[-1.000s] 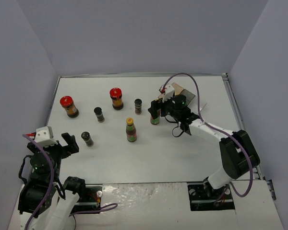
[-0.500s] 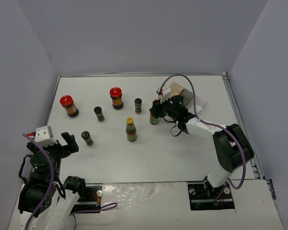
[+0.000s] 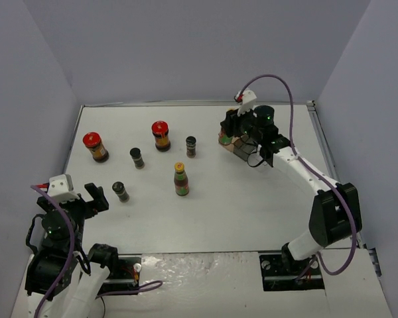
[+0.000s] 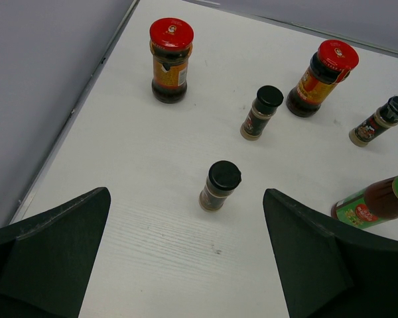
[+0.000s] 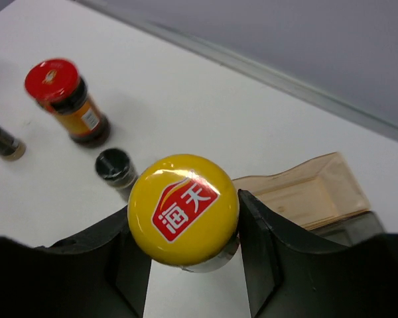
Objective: Organize the condiment bottles
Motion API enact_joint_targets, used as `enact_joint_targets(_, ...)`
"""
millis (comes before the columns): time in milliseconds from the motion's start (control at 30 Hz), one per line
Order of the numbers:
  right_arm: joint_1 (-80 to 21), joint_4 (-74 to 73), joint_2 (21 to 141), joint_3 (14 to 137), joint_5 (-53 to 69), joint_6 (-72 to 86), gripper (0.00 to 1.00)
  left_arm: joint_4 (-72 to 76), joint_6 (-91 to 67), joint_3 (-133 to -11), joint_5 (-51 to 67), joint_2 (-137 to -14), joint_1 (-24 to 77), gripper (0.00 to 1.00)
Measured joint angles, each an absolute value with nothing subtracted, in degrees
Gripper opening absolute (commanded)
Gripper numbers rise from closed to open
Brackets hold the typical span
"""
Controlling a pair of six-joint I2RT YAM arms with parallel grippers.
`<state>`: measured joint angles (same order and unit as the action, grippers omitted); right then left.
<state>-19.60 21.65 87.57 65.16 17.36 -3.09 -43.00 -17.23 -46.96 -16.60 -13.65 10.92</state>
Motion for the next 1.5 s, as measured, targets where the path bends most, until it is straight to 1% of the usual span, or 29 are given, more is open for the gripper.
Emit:
enact_joint_targets(200, -12.2, 23.6, 89.8, 70.2, 16.8, -2.6, 0.0, -43.0, -17.3, -47.0, -16.6, -13.7, 10.9, 0.97)
enact_joint_targets(467, -8.1, 25.6, 102.4, 76.0, 17.0, -1.8, 0.0, -43.0, -17.3, -47.0, -16.8, -13.7, 10.9, 0.97)
enact_joint_targets(633, -6.9, 24.7, 106.9, 78.0, 18.0, -1.7, 0.0, -43.0, -17.3, -46.9, -16.8, -13.8, 10.9, 0.97)
enact_joint_targets(867, -6.8, 25.7, 111.1, 83.9, 18.8, -1.9, 0.0, -43.0, -17.3, -46.9, -16.8, -14.2, 10.9, 0.97)
enact_joint_targets(1100, -6.8, 27.1, 113.0, 84.1, 18.9, -2.1, 0.0, -43.0, -17.4, -46.9, -16.8, -14.2, 10.9, 0.97)
enact_joint_targets(1433, -6.8, 28.5, 118.6, 84.1, 18.0, -3.3, 0.0, -43.0, -17.4, -46.9, -16.8, -14.6, 10.9, 0.97)
enact_joint_targets(1500, -6.8, 29.4, 119.0, 84.0, 17.8, -3.3, 0.04, -43.0, -17.4, -46.9, -16.8, -14.6, 10.9, 0.97)
